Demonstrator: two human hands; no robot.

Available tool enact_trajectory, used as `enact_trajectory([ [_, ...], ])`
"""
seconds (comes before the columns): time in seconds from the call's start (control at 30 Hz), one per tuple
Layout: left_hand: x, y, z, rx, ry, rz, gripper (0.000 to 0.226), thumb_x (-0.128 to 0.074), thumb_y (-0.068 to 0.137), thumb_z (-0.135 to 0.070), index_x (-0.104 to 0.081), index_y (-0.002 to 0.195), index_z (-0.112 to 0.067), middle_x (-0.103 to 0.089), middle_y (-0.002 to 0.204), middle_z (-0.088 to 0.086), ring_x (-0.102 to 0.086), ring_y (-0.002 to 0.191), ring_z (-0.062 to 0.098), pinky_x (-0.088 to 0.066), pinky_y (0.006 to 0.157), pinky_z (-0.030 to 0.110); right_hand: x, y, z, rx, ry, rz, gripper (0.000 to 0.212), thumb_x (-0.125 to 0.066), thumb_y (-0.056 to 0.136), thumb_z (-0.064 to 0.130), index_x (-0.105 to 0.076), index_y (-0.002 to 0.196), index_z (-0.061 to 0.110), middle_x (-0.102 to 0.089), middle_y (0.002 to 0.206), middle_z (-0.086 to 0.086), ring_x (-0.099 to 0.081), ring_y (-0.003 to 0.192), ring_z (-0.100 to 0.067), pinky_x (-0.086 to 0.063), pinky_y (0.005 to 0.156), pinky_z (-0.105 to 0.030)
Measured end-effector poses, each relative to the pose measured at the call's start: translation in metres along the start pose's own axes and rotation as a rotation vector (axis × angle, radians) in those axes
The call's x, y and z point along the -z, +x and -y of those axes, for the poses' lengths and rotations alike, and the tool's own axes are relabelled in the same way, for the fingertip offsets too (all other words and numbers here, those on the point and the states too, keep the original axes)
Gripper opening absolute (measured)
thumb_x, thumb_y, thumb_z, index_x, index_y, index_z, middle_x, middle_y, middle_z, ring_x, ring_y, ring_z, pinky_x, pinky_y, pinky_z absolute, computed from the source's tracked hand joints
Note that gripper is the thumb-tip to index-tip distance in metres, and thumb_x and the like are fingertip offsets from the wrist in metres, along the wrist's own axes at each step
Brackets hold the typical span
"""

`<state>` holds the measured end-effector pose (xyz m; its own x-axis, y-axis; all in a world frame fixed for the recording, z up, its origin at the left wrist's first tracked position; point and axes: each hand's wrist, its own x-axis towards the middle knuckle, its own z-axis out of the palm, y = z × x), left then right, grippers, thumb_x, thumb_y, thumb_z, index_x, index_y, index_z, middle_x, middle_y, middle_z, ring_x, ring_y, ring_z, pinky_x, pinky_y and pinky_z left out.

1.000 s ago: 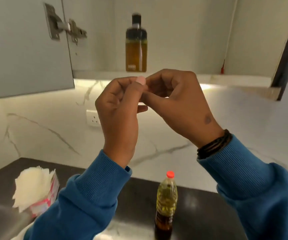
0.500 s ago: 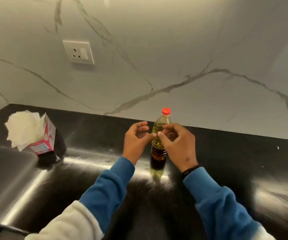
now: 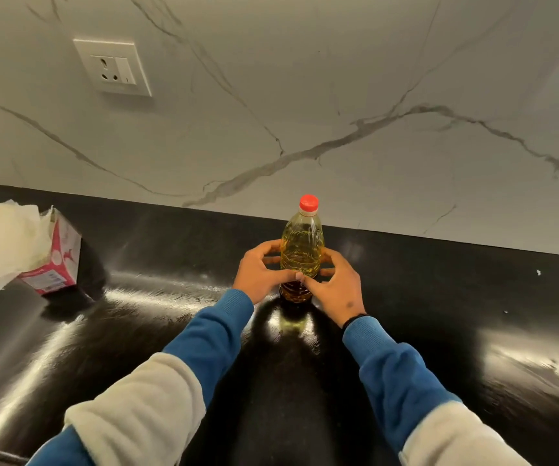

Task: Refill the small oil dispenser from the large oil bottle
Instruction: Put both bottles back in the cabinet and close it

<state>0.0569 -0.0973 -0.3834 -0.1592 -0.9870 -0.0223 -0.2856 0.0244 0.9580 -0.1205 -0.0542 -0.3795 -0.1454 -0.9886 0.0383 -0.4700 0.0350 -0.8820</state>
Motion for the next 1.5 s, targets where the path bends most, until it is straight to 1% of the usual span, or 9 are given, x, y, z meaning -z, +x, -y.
enact_trajectory([
  [0.13,0.0,0.006,0.001,-0.002,0.0,-0.03,0.058,-0.096,0.064,-0.023,-0.072,0.117,-0.024,-0.076,0.11,-0.007,-0.071,0.105,0.012,-0.06,0.095,0.044,0.0,0.011,-0.001,0.005,0.036,0.05,0.065,-0.082,0.076,0.043,-0.055,0.131,0.025,-0.065,0.123,0.005,-0.063,0.11,-0.009,-0.056,0.096,-0.033],
  [0.37,0.002,-0.002,-0.002,-0.009,0.009,-0.104,0.053,-0.095,0.066,-0.017,-0.07,0.111,-0.032,-0.075,0.111,-0.008,-0.07,0.105,0.013,-0.059,0.094,0.047,0.0,0.008,0.003,0.053,0.024,0.067,0.06,-0.082,0.078,0.038,-0.052,0.13,0.03,-0.064,0.121,0.008,-0.063,0.108,-0.006,-0.057,0.096,-0.035],
  [0.53,0.018,-0.026,-0.028,-0.093,0.015,-0.188,0.059,-0.095,0.065,-0.019,-0.07,0.119,-0.021,-0.073,0.115,-0.005,-0.069,0.107,0.01,-0.059,0.094,0.04,0.006,-0.004,0.033,0.177,0.003,0.052,0.067,-0.082,0.078,0.04,-0.05,0.136,0.026,-0.062,0.126,0.008,-0.062,0.111,-0.007,-0.057,0.095,-0.034],
  [0.77,0.052,-0.083,-0.121,-0.322,-0.059,-0.355,0.058,-0.09,0.061,-0.036,-0.073,0.115,-0.025,-0.075,0.111,-0.005,-0.073,0.098,0.007,-0.06,0.074,0.021,0.04,-0.034,0.122,0.453,0.021,-0.013,0.066,-0.082,0.078,0.041,-0.053,0.134,0.023,-0.063,0.124,0.009,-0.06,0.11,-0.002,-0.056,0.093,-0.026],
  [0.93,0.077,-0.124,-0.199,-0.513,-0.059,-0.453,0.063,-0.092,0.06,-0.047,-0.072,0.117,-0.03,-0.075,0.112,-0.008,-0.073,0.098,0.003,-0.06,0.068,0.019,0.07,-0.065,0.19,0.567,0.139,-0.046,0.07,-0.079,0.078,0.046,-0.05,0.139,0.025,-0.059,0.131,0.013,-0.057,0.118,0.001,-0.057,0.094,-0.028],
  [1.03,0.088,-0.149,-0.24,-0.639,-0.007,-0.507,0.061,-0.083,0.065,-0.052,-0.072,0.121,-0.031,-0.076,0.111,-0.012,-0.072,0.098,0.001,-0.057,0.065,0.014,0.092,-0.087,0.231,0.667,0.193,-0.077,0.073,-0.075,0.077,0.051,-0.051,0.141,0.029,-0.06,0.131,0.017,-0.058,0.119,0.002,-0.058,0.092,-0.028],
  [1.2,0.105,-0.177,-0.313,-0.825,0.103,-0.596,0.045,-0.082,0.072,-0.056,-0.068,0.114,-0.048,-0.072,0.103,-0.033,-0.069,0.094,-0.007,-0.052,0.065,0.007,0.134,-0.108,0.298,0.846,0.206,-0.126,0.051,-0.07,0.079,0.055,-0.058,0.127,0.046,-0.068,0.115,0.024,-0.063,0.111,0.002,-0.061,0.082,-0.027],
  [1.33,0.121,-0.184,-0.378,-0.906,0.111,-0.597,0.037,-0.075,0.07,-0.057,-0.07,0.106,-0.051,-0.074,0.095,-0.03,-0.072,0.086,-0.004,-0.062,0.069,0.023,0.169,-0.113,0.356,0.99,0.172,-0.194,0.031,-0.07,0.082,0.049,-0.055,0.109,0.056,-0.07,0.103,0.031,-0.065,0.102,0.007,-0.059,0.077,-0.018],
  [1.5,0.137,-0.165,-0.451,-0.984,0.076,-0.547,0.016,-0.082,0.08,-0.046,-0.077,0.094,-0.042,-0.078,0.089,-0.014,-0.075,0.082,0.009,-0.065,0.077,0.046,0.208,-0.1,0.419,1.058,0.163,-0.294,0.021,-0.07,0.083,0.051,-0.066,0.102,0.043,-0.075,0.093,0.012,-0.072,0.087,-0.008,-0.062,0.076,-0.039],
])
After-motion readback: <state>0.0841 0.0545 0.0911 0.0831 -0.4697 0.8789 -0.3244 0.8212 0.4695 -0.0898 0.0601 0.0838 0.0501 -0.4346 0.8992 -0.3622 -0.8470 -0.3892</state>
